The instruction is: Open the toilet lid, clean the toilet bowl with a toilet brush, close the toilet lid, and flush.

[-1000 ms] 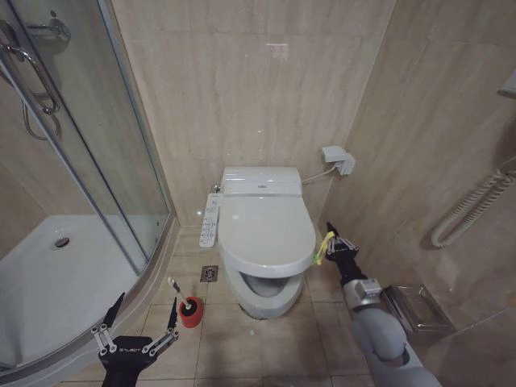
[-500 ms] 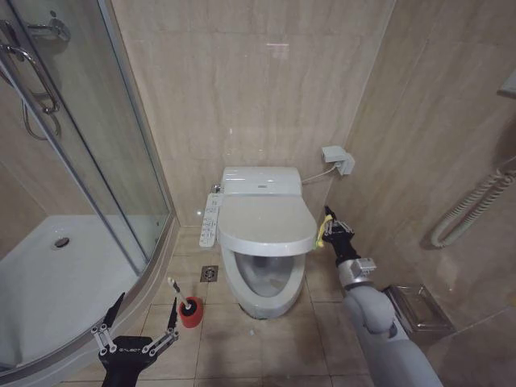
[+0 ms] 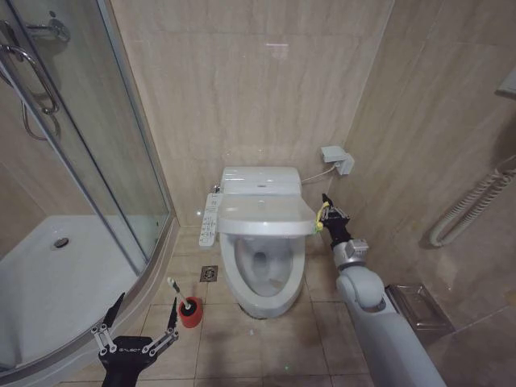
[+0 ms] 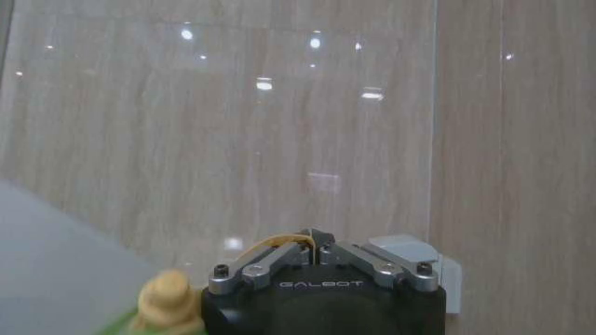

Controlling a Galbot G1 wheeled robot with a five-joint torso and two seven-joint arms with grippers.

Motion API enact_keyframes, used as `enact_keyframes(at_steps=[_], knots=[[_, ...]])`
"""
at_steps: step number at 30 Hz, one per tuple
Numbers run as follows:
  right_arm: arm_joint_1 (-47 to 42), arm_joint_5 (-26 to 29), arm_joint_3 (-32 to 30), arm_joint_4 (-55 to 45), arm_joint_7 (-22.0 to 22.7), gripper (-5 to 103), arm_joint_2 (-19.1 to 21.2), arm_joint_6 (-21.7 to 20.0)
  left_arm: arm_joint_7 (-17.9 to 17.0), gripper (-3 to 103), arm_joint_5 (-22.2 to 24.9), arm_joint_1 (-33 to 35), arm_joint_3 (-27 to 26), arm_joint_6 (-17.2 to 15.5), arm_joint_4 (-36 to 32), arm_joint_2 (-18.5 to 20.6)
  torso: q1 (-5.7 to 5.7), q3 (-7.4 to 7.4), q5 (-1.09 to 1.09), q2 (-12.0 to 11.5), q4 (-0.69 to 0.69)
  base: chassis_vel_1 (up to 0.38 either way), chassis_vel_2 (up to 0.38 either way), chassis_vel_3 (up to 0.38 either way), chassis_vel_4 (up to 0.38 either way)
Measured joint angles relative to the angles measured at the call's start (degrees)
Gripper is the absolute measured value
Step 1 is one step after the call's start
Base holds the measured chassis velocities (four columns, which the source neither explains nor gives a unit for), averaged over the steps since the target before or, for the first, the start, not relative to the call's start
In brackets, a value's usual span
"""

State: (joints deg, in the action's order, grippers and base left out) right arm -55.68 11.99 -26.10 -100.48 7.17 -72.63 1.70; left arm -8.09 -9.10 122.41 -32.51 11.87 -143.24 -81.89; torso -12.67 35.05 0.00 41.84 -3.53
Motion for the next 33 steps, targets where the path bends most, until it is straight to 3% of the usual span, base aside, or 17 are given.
enact_keyframes(at_steps=[8, 33], knots=[[6.24, 0.48, 1.94, 5.29, 0.95, 2, -0.28, -0.06, 0.0, 100, 0.0, 0.0, 0.0, 0.0, 0.0, 0.0, 0.01, -0.01, 0.02, 0.01, -0.06, 0.0, 0.0, 0.0, 0.0], [23.89, 0.66, 9.52, 23.07, 2.51, 2, -1.97, 0.55, 0.0, 100, 0.0, 0.0, 0.0, 0.0, 0.0, 0.0, 0.0, -0.01, 0.02, 0.01, -0.07, 0.0, 0.0, 0.0, 0.0]])
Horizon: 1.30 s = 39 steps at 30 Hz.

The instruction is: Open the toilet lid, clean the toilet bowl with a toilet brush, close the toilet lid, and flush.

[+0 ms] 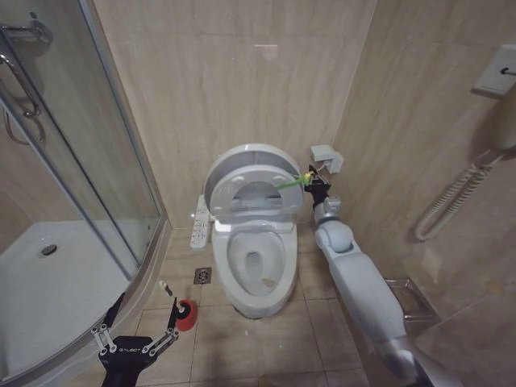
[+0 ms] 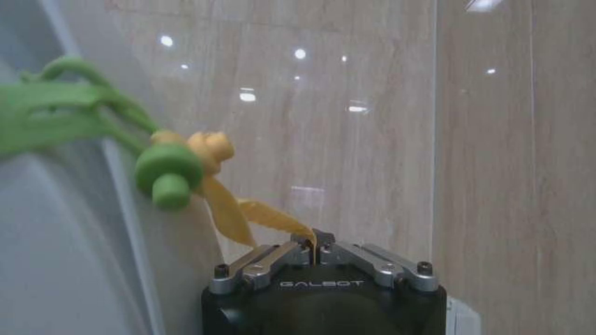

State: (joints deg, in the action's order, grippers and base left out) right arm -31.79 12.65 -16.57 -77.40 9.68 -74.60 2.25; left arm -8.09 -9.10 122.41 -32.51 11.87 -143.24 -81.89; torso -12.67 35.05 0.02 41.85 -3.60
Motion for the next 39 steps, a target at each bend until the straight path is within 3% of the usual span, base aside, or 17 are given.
enact_keyframes(at_steps=[32, 35, 39], knots=[[18.35, -0.71, 7.77, 15.8, 2.05, 2, -3.61, 1.12, 0.0, 100, 0.0, 0.0, 0.0, 0.0, 0.0, 0.0, -0.02, 0.02, -0.03, -0.03, 0.06, 0.0, 0.0, 0.0, 0.0], [19.28, -0.76, 8.49, 16.54, 2.01, 2, -4.22, 1.34, 0.0, 100, 0.0, 0.0, 0.01, 0.0, 0.0, 0.0, -0.01, 0.02, -0.04, -0.02, 0.26, 0.0, 0.0, 0.0, 0.0], [20.61, -0.94, 8.61, 17.76, 2.15, 2, -4.81, 1.45, 0.0, 100, 0.0, 0.0, 0.0, 0.0, 0.0, 0.01, -0.01, 0.01, -0.02, -0.02, 0.1, 0.069, 0.05, 0.025, 0.039]])
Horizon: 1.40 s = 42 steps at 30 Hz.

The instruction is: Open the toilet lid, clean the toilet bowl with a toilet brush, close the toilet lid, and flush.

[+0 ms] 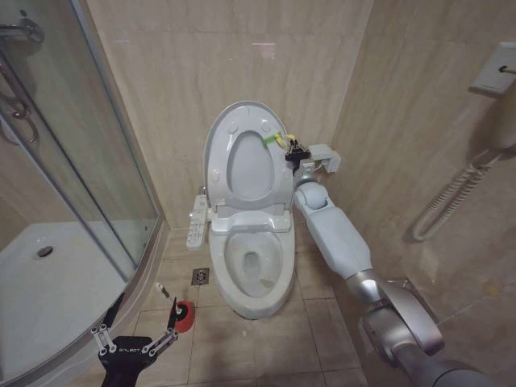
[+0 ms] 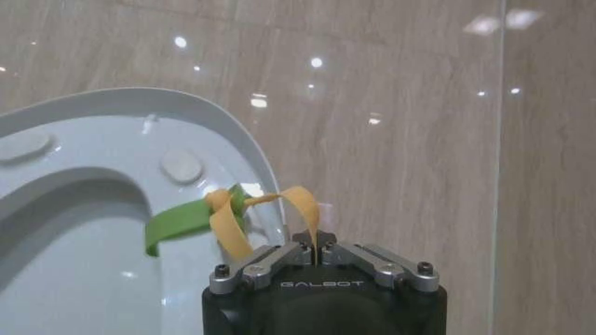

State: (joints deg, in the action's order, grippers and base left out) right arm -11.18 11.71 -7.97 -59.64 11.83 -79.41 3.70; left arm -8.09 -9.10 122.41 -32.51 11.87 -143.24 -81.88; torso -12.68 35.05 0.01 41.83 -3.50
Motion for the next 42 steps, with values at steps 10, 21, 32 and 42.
enact_keyframes(at_steps=[10, 21, 32, 42], knots=[[-0.26, 0.17, 0.18, -0.86, 0.12, 2, 0.46, -0.07, 0.0, 100, 0.0, 0.0, 0.0, 0.0, 0.0, -0.01, 0.0, 0.01, -0.01, 0.0, 0.0, 0.0, 0.0, 0.0, 0.0], [-0.72, 0.73, 0.21, -2.31, 0.15, 2, 2.42, -0.41, 0.0, 100, 0.0, 0.0, 0.0, 0.0, 0.0, -0.01, 0.0, 0.01, -0.01, 0.0, 0.01, 0.0, 0.0, 0.0, 0.0], [-0.78, 1.38, 0.34, -3.38, 0.53, 2, 4.11, -1.09, 0.0, 100, 0.0, 0.0, 0.0, 0.0, 0.0, -0.01, 0.0, 0.01, -0.01, 0.0, -0.01, 0.0, 0.0, 0.0, 0.0], [-1.63, 1.63, -0.02, -4.57, 0.61, 2, 6.22, -1.41, 0.0, 100, 0.0, 0.0, 0.0, 0.0, 0.0, -0.01, 0.0, 0.0, 0.0, 0.0, 0.02, 0.0, 0.0, 0.0, 0.0]])
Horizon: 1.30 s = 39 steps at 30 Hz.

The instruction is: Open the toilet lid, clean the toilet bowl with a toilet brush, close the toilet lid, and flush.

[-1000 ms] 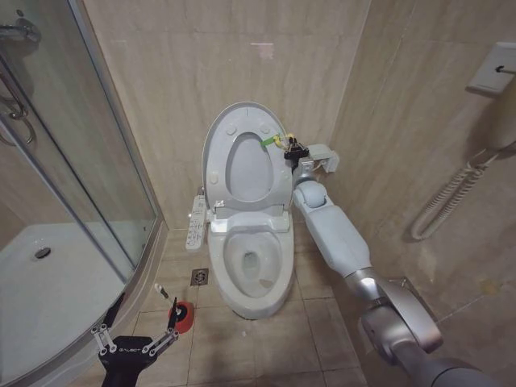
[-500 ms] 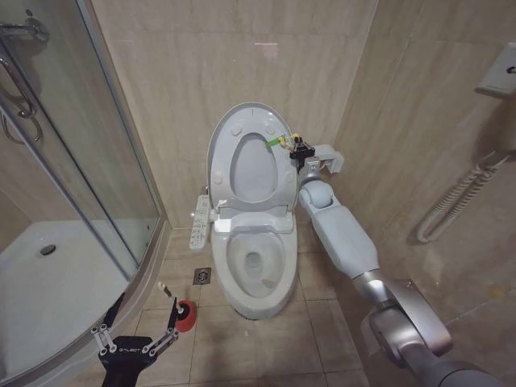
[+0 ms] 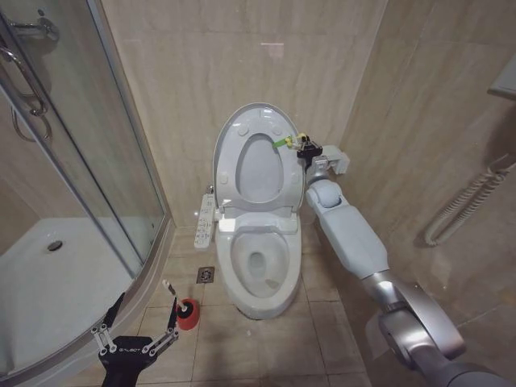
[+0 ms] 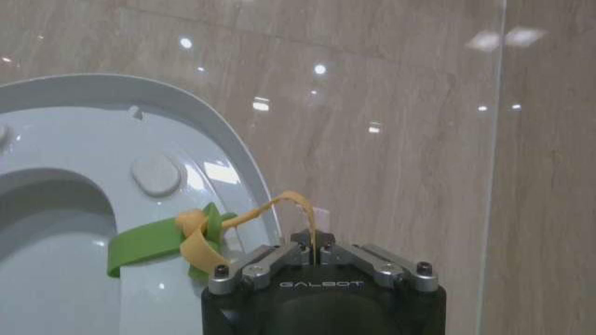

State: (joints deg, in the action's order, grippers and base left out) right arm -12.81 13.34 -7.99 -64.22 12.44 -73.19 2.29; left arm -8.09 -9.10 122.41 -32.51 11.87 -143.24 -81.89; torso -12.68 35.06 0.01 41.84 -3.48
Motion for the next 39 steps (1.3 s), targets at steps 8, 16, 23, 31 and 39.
enact_keyframes(at_steps=[8, 16, 23, 31, 39], knots=[[-1.62, 0.63, -0.8, -1.76, 0.07, 2, 1.99, -0.57, 0.0, 100, 0.0, 0.0, 0.0, 0.0, 0.0, 0.0, 0.0, 0.0, -0.01, 0.0, -0.04, 0.0, 0.0, 0.0, 0.0], [-2.91, 1.16, -1.27, -3.09, 0.11, 2, 3.12, -0.76, 0.0, 100, 0.0, 0.0, 0.0, 0.0, 0.0, 0.0, 0.0, 0.0, -0.01, 0.0, -0.05, 0.0, 0.0, 0.0, 0.0], [-3.98, 1.7, -1.14, -5.0, 0.6, 2, 3.51, -1.44, 0.0, 100, 0.0, 0.0, 0.0, 0.0, 0.0, 0.0, 0.0, 0.0, -0.01, 0.0, -0.05, 0.0, 0.0, 0.0, 0.0], [-5.47, 2.85, -0.82, -8.44, 1.86, 2, 5.0, -3.23, 0.0, 100, 0.0, 0.0, 0.0, 0.0, 0.0, 0.0, 0.0, 0.0, 0.0, 0.0, -0.05, 0.0, 0.0, 0.0, 0.0], [-9.91, 3.62, -1.18, -13.36, 1.86, 14, 7.48, -3.39, 0.0, 100, 0.0, 0.0, 0.0, 0.0, 0.0, 0.0, 0.0, 0.0, -0.01, 0.0, -0.05, 0.0, 0.0, 0.0, 0.0]])
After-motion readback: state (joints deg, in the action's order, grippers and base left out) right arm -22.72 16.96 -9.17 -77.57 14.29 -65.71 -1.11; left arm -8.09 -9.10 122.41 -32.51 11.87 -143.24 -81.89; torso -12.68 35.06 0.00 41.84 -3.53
